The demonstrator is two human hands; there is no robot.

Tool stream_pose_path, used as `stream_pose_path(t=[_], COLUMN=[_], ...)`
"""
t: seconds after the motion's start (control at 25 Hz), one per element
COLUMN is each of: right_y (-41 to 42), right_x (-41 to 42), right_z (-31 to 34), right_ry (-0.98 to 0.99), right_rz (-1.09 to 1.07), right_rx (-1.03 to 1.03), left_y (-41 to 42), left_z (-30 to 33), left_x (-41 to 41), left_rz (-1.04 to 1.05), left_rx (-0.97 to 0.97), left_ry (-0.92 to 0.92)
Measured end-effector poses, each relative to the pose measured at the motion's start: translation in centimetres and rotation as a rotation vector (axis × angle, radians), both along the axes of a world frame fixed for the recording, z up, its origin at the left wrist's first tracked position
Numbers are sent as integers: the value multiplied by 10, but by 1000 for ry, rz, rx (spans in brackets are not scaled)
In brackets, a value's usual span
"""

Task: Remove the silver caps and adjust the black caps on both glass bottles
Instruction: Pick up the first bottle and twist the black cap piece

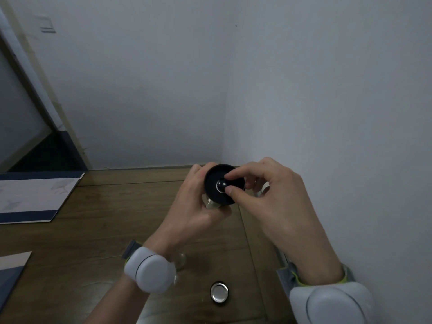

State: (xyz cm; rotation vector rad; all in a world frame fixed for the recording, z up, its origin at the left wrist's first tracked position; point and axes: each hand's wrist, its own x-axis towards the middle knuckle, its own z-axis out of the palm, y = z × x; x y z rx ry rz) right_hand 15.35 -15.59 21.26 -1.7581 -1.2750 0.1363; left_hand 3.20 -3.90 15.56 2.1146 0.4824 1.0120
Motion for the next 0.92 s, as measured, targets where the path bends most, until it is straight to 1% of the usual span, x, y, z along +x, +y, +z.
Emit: stream_pose_path(t=[0.28,0.4,0.64,0.92], right_y=[2,3,5,8], right_x=[-2,-5,-9,-26], right_z=[-3,-4,-8,-13], right_ry=[133,149,191,190], right_rz=[-5,-9,-37,-138], right_rx=[21,31,40,123], left_y=[-3,-3,-7,-13], left_z=[1,0,0,0], left_x=[3,4,6,13], left_rz=[20,41,70,130], left_rx=[5,26,-10,-68], left_ry=[-47,-78,-98,-185])
